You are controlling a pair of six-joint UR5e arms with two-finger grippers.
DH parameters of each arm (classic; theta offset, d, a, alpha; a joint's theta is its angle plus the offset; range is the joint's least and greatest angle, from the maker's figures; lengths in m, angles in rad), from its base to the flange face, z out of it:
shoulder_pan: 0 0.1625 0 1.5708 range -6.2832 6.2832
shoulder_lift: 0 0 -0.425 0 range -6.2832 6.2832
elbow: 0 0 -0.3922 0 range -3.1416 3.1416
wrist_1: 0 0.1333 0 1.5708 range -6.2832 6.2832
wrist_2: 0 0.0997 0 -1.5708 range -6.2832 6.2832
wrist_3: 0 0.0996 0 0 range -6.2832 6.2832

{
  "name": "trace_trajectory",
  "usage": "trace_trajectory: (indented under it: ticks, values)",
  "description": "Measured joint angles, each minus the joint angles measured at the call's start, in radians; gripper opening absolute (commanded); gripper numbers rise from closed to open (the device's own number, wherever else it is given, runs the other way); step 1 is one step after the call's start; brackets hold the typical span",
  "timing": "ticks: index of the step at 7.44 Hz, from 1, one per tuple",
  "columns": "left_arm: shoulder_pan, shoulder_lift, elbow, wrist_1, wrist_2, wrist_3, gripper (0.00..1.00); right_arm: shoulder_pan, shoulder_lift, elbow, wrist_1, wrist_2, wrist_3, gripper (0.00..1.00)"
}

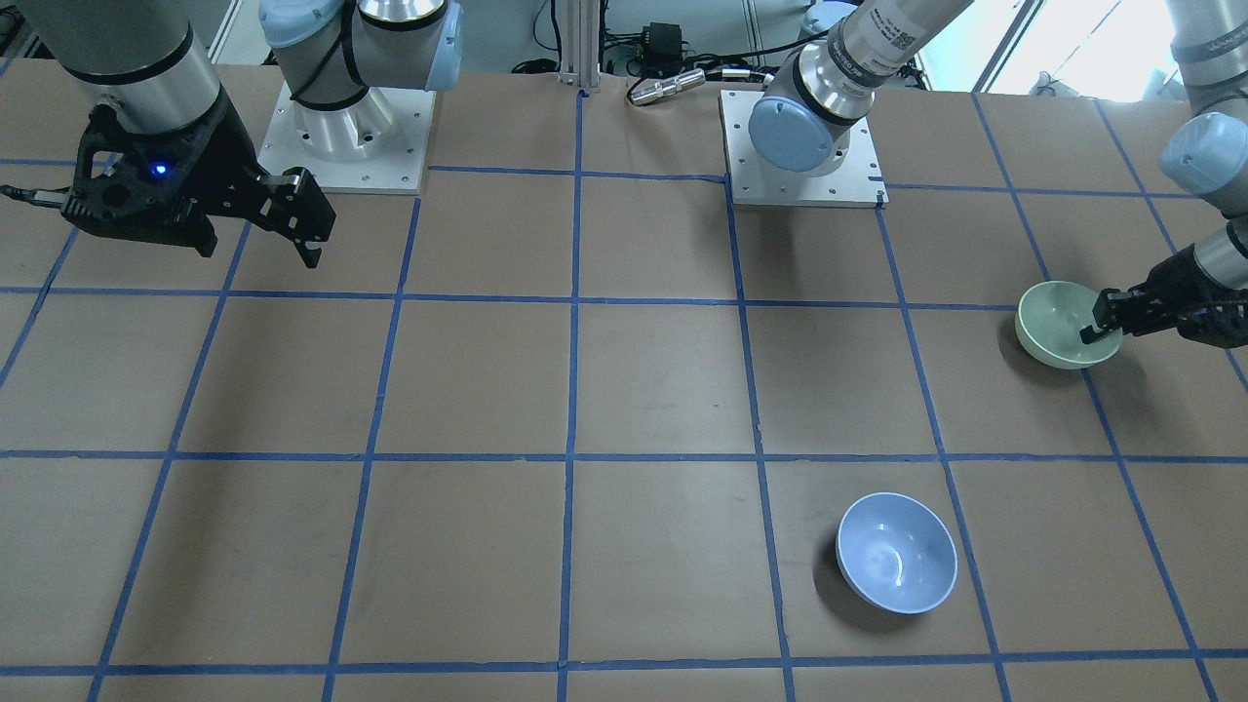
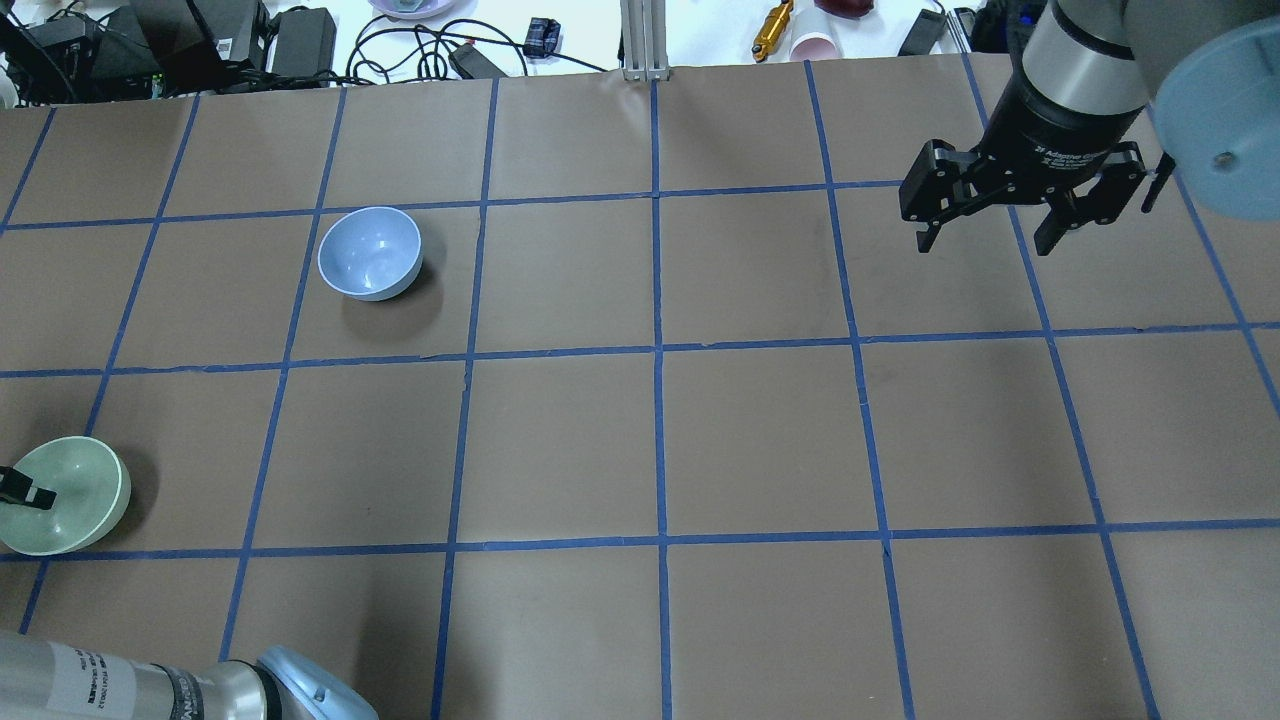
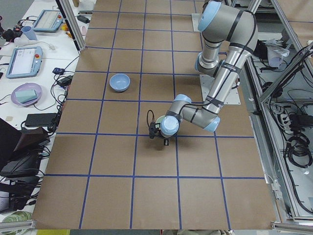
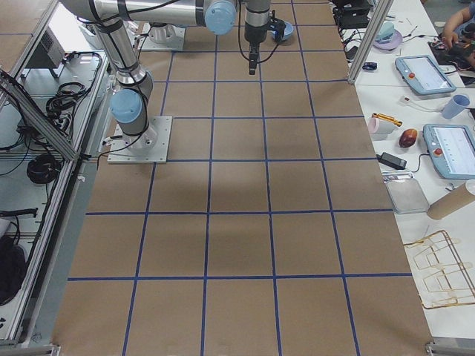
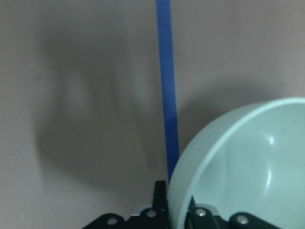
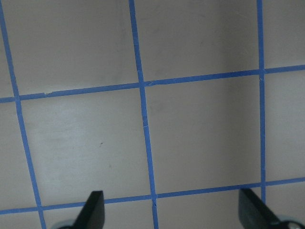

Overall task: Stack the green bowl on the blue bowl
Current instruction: 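Close the left gripper on the green bowl's rim, then lift the green bowl and carry it over the blue bowl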

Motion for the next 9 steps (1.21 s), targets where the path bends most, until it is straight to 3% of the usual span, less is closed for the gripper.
trace_trajectory:
  ticks: [2, 5, 9]
  values:
    - [-0.009, 0.024, 0.019, -0.037, -0.016, -0.010, 0.00, 0.000, 0.000, 0.000, 0.000, 0.000, 0.000, 1.00]
    - [-0.059, 0.051, 0.143, -0.211, -0.052, -0.067, 0.00, 0.000, 0.000, 0.000, 0.000, 0.000, 0.000, 1.00]
    - [-0.307, 0.062, 0.254, -0.270, -0.126, -0.336, 0.00, 0.000, 0.000, 0.000, 0.000, 0.000, 0.000, 1.00]
